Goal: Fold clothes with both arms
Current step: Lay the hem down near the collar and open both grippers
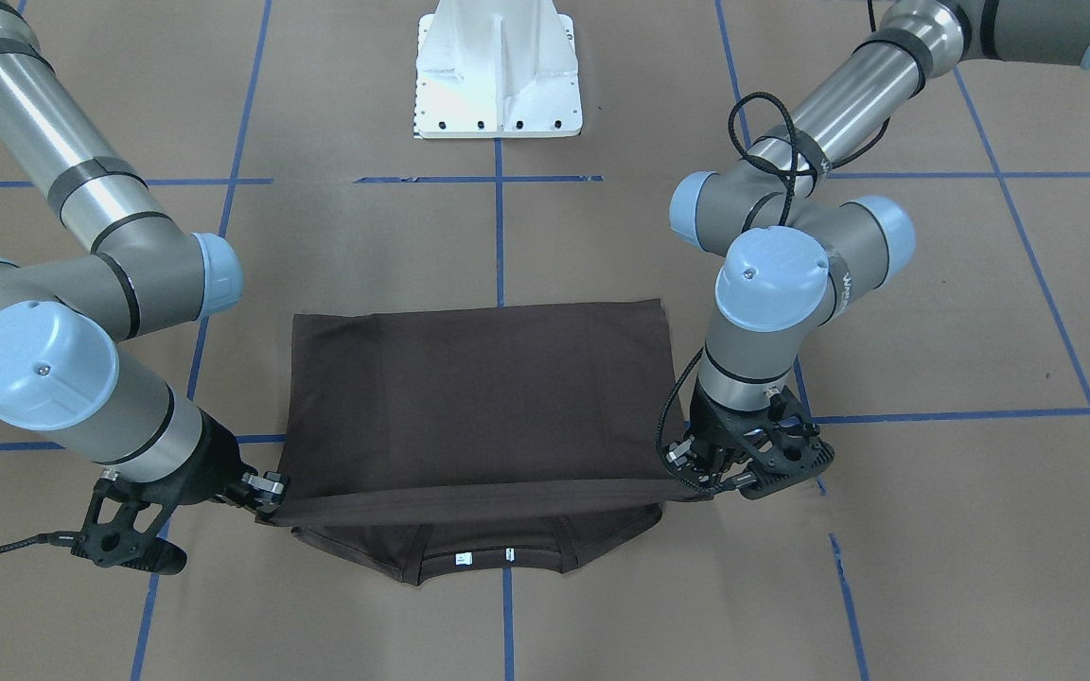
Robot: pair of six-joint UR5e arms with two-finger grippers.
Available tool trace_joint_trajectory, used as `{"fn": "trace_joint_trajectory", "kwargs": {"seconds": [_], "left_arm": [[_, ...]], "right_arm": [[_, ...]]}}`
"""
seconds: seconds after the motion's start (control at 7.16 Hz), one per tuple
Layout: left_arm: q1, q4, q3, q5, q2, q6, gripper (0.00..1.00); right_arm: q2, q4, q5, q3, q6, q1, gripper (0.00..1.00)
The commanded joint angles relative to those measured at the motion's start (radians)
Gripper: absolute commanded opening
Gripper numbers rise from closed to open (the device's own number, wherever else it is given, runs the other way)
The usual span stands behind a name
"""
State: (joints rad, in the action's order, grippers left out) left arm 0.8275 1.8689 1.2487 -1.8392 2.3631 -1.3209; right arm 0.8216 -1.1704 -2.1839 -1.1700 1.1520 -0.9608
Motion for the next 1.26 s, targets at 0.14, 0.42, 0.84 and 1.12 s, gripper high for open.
{"fn": "trace_joint_trajectory", "kwargs": {"seconds": [0.14,0.42,0.84,1.12], "left_arm": [[-0.002,0.004,0.001,0.0,0.004,-0.032,0.56],[-0.002,-0.002,0.014,-0.002,0.011,-0.032,1.0],[-0.002,-0.06,0.113,-0.005,0.001,-0.032,1.0],[-0.004,-0.096,0.179,-0.006,-0.016,-0.035,1.0]], "right_arm": [[0.007,0.001,0.006,-0.005,-0.055,0.007,0.27],[0.005,0.002,0.006,-0.008,-0.058,0.007,1.0],[0.152,-0.037,-0.007,-0.232,-0.019,0.029,1.0],[0.272,-0.043,0.059,-0.353,0.038,0.14,1.0]]}}
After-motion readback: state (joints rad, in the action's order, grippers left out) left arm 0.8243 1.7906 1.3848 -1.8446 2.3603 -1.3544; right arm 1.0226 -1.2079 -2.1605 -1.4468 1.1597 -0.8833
